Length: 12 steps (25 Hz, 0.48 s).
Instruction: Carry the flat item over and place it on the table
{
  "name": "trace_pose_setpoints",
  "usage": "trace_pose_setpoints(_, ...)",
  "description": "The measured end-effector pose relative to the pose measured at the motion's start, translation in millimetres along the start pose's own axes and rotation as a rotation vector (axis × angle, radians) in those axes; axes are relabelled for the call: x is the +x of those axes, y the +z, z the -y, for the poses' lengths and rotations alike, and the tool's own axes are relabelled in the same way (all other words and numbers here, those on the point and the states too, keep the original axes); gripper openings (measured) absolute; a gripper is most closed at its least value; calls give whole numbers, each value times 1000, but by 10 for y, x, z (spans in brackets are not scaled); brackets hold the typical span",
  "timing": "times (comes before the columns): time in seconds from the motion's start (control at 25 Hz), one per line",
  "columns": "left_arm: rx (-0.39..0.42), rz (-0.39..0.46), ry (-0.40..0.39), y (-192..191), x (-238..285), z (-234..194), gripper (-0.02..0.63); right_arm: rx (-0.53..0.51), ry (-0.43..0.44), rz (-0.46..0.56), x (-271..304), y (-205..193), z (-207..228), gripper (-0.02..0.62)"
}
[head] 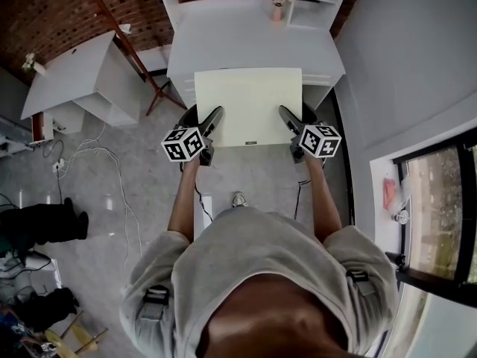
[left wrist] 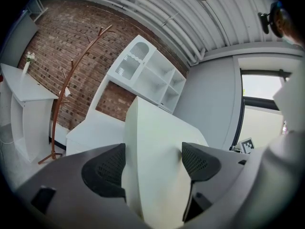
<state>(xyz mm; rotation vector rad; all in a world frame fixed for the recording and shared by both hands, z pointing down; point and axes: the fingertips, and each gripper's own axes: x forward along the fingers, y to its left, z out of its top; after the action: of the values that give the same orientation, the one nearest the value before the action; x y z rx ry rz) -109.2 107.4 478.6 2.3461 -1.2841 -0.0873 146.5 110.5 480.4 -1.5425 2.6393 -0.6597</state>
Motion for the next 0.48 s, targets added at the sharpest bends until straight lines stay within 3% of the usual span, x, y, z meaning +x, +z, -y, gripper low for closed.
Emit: trace_pose_setpoints(0.48,5,0,-20,354,480,-630,377,-1,-17,12,802,168,68,370)
